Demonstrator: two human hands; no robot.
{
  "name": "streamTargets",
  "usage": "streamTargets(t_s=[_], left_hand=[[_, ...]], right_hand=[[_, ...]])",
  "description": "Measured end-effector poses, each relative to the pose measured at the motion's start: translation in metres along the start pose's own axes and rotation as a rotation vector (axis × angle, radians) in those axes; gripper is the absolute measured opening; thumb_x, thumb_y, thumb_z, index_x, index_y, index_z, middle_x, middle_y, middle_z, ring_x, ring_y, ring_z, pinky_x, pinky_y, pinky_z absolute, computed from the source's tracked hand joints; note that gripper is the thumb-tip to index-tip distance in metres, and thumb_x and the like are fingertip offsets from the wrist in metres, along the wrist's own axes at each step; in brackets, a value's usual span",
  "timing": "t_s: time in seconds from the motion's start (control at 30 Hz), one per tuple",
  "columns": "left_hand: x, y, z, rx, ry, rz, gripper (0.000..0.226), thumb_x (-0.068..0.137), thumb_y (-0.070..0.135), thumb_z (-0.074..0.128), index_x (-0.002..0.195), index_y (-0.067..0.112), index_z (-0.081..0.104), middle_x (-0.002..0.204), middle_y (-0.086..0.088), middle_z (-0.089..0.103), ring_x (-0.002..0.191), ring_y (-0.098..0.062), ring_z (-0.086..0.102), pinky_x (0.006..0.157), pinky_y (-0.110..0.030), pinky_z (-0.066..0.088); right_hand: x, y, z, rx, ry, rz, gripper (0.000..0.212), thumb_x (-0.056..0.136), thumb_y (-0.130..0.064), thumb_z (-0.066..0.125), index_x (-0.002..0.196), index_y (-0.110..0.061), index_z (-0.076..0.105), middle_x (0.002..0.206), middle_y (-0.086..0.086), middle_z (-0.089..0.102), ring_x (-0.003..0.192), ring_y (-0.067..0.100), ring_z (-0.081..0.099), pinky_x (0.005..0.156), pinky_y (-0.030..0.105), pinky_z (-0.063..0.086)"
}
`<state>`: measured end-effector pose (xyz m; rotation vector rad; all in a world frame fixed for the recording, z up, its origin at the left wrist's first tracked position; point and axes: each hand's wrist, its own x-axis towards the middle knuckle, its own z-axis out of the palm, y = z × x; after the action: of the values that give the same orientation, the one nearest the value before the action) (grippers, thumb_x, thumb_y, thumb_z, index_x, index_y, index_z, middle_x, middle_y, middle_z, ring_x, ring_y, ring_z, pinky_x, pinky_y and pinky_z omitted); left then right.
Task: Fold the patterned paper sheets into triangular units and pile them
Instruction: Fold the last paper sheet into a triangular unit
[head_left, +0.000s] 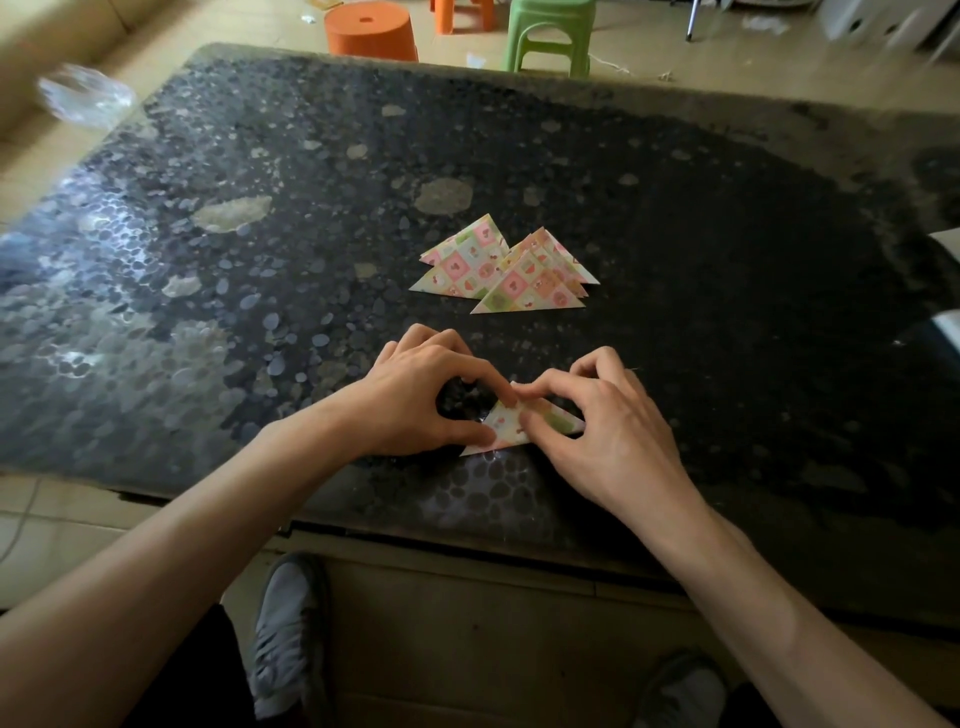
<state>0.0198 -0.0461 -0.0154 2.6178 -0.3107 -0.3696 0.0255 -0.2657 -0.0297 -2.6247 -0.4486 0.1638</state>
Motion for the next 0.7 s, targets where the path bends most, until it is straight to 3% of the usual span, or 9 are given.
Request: streamTargets(t_s=[0.3,0.47,0.6,0.7], left_hand=[[-0.003,-0.002,-0.002,0.014,-0.008,0.028,0.044,0.078,0.063,0.076,0.117,0.066,0.057,0.113,0.019,0.044,0.122,-0.01,0.03,0.108,-0.04,0.03],[-0.005,-0.004,-0.008,-0.01,-0.093,0.027,0.048,0.078,0.062,0.075,0.123,0.067,0.056,0.12,0.019,0.042,0.126,-0.008,0.026,0.11,-0.038,0.025],[-0.005,-0.007,-0.008,-0.038,-0.066,0.018,0.033,0.091,0.053,0.068,0.121,0.064,0.061,0.121,0.018,0.044,0.13,-0.009,0.027,0.115,-0.044,0.025],[-0.002,-0.001,0.003,-0.066,0.058,-0.005,0.02,0.092,0.049,0.067,0.107,0.063,0.064,0.113,0.015,0.05,0.126,-0.014,0.033,0.112,-0.047,0.03]], right_hand=[[-0.005,-0.01,0.007,-0.006,-0.005,0.062,0.043,0.079,-0.077,0.064,0.11,-0.047,0.059,0.114,-0.01,0.032,0.106,0.01,0.036,0.089,0.032,0.035],[-0.008,-0.016,0.012,-0.043,0.008,0.091,0.052,0.076,-0.08,0.065,0.111,-0.044,0.053,0.117,-0.007,0.029,0.109,0.013,0.034,0.091,0.034,0.032],[-0.007,-0.017,0.009,-0.048,-0.039,0.098,0.053,0.076,-0.081,0.065,0.113,-0.046,0.051,0.119,-0.008,0.027,0.111,0.013,0.031,0.092,0.034,0.03],[-0.007,-0.016,0.009,-0.055,-0.044,0.091,0.055,0.075,-0.084,0.062,0.112,-0.046,0.05,0.12,-0.008,0.027,0.11,0.012,0.029,0.092,0.034,0.03]])
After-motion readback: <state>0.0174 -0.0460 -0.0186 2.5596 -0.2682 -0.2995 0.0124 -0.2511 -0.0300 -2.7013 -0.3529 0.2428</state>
